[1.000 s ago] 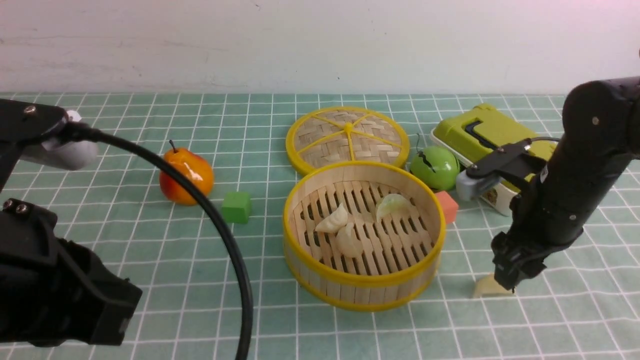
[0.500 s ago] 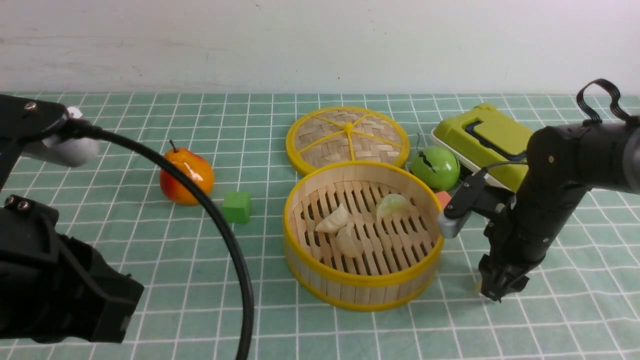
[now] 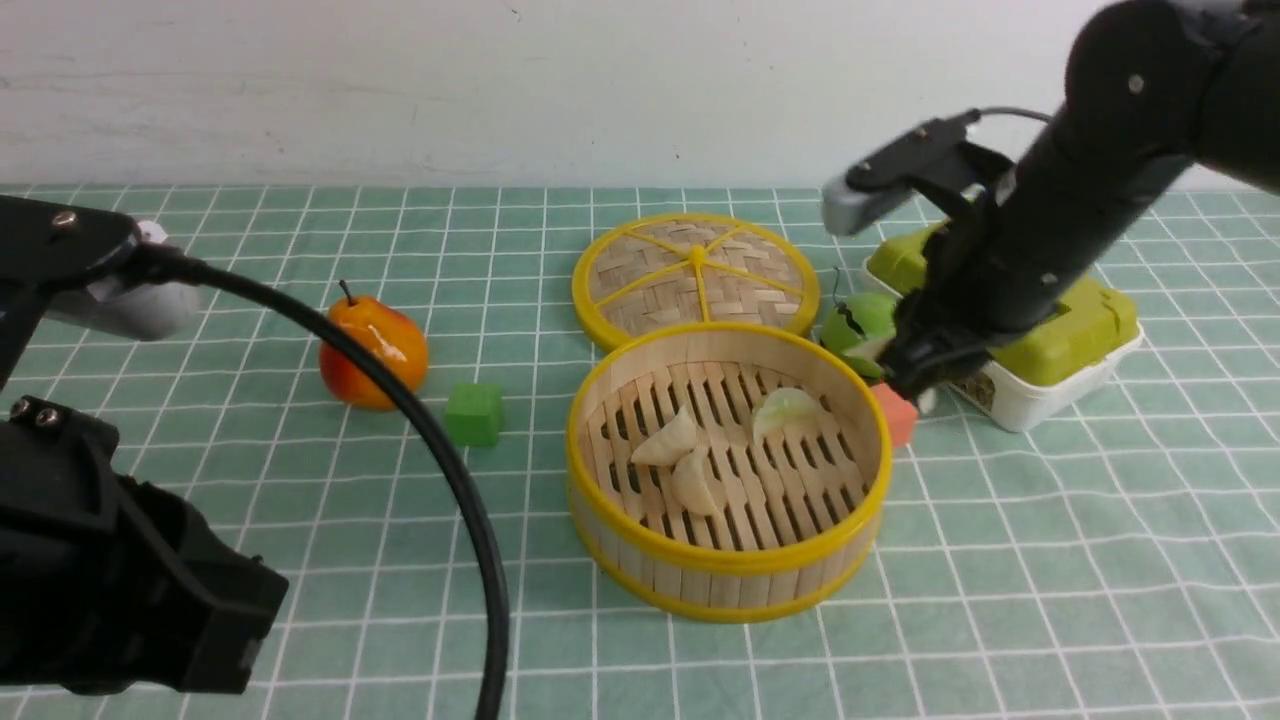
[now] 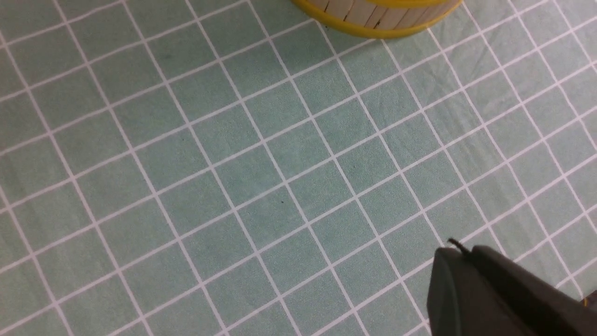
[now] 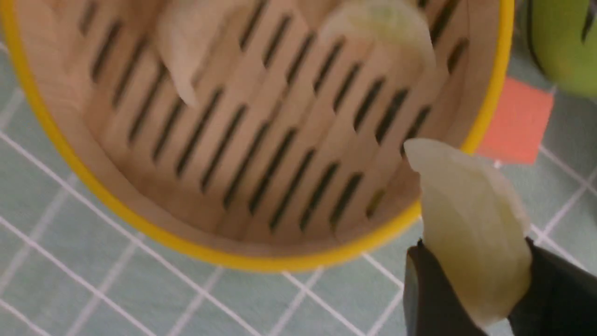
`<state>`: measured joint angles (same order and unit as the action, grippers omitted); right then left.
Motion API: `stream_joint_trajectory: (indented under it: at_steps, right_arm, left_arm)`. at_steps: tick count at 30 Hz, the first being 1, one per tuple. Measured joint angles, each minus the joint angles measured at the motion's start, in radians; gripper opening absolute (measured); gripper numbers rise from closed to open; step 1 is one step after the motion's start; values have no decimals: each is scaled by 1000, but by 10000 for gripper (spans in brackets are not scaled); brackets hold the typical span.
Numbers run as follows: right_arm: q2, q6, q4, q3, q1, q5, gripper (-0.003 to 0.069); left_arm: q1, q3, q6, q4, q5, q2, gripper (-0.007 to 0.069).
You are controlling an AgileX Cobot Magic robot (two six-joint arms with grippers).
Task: Put the dumplings into the steamer on the table with the blue tablecloth.
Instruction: 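Place the dumpling in the bamboo steamer basket with the right gripper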
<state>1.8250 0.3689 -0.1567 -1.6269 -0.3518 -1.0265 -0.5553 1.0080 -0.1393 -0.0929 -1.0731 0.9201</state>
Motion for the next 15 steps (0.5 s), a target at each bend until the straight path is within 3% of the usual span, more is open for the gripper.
stream_joint_trajectory:
  at_steps: [7,15]
  right_arm:
    - [153,-131,6,-12,-109,77,230]
    - [257,-267,65,-12,-120,145,256]
  left_arm:
    - [0,-21,0,-1,12,-8,19]
    - [0,-136,-22,-1,16,-128,22]
